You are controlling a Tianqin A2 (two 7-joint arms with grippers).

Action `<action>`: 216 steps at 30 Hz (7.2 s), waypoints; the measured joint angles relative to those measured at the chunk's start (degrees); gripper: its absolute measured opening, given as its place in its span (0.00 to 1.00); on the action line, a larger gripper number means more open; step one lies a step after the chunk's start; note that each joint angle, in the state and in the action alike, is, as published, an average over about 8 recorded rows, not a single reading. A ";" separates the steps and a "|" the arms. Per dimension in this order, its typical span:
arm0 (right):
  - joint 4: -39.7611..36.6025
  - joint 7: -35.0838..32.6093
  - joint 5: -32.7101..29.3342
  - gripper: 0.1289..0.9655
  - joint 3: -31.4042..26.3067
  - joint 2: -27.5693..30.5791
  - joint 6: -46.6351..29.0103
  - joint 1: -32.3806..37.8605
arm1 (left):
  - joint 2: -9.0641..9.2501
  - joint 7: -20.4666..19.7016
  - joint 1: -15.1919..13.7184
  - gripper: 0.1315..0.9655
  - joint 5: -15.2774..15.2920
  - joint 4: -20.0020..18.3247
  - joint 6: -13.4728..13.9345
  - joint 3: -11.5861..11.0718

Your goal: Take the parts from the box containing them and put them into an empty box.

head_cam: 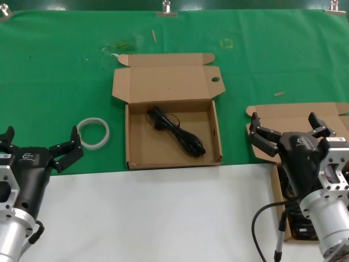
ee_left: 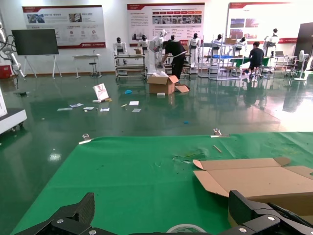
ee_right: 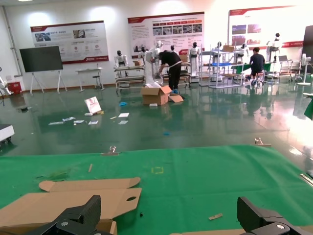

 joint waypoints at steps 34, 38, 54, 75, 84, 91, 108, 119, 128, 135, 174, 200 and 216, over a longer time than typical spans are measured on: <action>0.00 0.00 0.00 1.00 0.00 0.00 0.00 0.00 | 0.00 0.00 0.00 1.00 0.00 0.00 0.00 0.00; 0.00 0.00 0.00 1.00 0.00 0.00 0.00 0.00 | 0.00 0.02 0.00 1.00 0.00 0.00 0.00 0.00; 0.00 0.00 0.00 1.00 0.00 0.00 0.00 0.00 | 0.00 0.01 0.00 1.00 0.00 0.00 0.00 0.00; 0.00 0.00 0.00 1.00 0.00 0.00 0.00 0.00 | 0.00 0.01 0.00 1.00 0.00 0.00 0.00 0.00; 0.00 0.00 0.00 1.00 0.00 0.00 0.00 0.00 | 0.00 -0.01 0.00 1.00 0.00 0.00 0.00 0.00; 0.00 0.00 0.00 1.00 0.00 0.00 0.00 0.00 | 0.00 -0.02 0.00 1.00 0.00 0.00 0.00 0.00; 0.00 0.00 0.00 1.00 0.00 0.00 0.00 0.00 | 0.00 0.00 0.00 1.00 0.00 0.00 0.00 0.00; 0.00 0.00 0.00 1.00 0.00 0.00 0.00 0.00 | 0.00 0.00 0.00 1.00 0.00 0.00 0.00 0.00; 0.00 0.00 0.00 1.00 0.00 0.00 0.00 0.00 | 0.00 0.00 0.00 1.00 0.00 0.00 0.00 0.00; 0.00 0.00 0.00 1.00 0.00 0.00 0.00 0.00 | 0.00 0.00 0.00 1.00 0.00 0.00 0.00 0.00; 0.00 0.00 0.00 1.00 0.00 0.00 0.00 0.00 | 0.00 0.01 0.00 1.00 0.00 0.00 0.00 0.00; 0.00 0.00 0.00 1.00 0.00 0.00 0.00 0.00 | 0.00 -0.03 0.00 1.00 0.00 0.00 0.00 0.00; 0.00 0.00 0.00 1.00 0.00 0.00 0.00 0.00 | 0.00 0.00 0.00 1.00 0.00 0.00 0.00 0.00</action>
